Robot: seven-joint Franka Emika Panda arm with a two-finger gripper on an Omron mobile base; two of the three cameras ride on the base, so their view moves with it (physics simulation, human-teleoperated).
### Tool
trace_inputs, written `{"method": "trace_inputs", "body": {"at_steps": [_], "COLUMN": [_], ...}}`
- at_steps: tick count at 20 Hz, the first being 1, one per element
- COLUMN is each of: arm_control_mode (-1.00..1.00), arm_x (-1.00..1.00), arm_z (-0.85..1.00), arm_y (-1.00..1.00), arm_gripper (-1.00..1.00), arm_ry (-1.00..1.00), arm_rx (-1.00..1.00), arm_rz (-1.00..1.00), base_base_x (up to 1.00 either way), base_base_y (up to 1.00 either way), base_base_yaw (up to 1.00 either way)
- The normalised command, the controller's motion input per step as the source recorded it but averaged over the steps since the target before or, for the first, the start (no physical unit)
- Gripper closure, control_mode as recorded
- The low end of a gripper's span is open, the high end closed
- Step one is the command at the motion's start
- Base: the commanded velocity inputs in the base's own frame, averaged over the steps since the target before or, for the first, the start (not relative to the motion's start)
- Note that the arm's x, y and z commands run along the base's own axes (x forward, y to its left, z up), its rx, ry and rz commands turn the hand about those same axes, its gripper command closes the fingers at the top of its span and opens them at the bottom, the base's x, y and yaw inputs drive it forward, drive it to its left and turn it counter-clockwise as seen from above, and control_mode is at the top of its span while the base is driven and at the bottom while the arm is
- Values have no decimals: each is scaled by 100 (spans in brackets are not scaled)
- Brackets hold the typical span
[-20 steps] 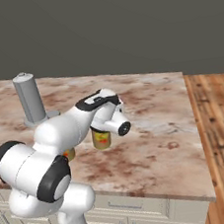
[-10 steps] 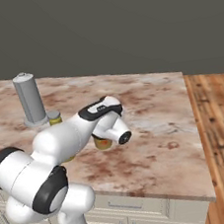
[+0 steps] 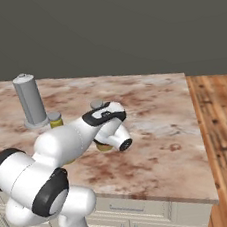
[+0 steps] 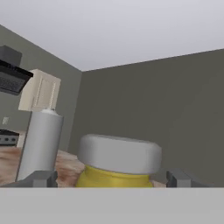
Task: Move the drinks to the dining counter.
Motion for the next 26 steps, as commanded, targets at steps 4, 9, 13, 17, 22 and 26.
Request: {"method": "trace_inputs", "body": {"at_steps": [4, 9, 13, 17, 22, 26], "arm_control_mode": [-100, -100, -100, -100, -100, -100], "arm_x": [0, 0, -8, -23, -33, -29], "arm_z": [0, 5, 29, 43, 48, 74], "arm_y": [0, 0, -6, -5, -6, -5], "arm_gripper": [-100, -100, -100, -100, -100, -100], "arm_ry": [0, 0, 0, -5, -9, -13], "arm_rx": [0, 0, 0, 0, 0, 0], "arm_rz": [0, 0, 0, 0, 0, 0], "base_base_x": [0, 0, 0, 0, 0, 0], "base_base_y": [0, 0, 0, 0, 0, 0], "base_base_yaw": [0, 0, 0, 0, 0, 0]}}
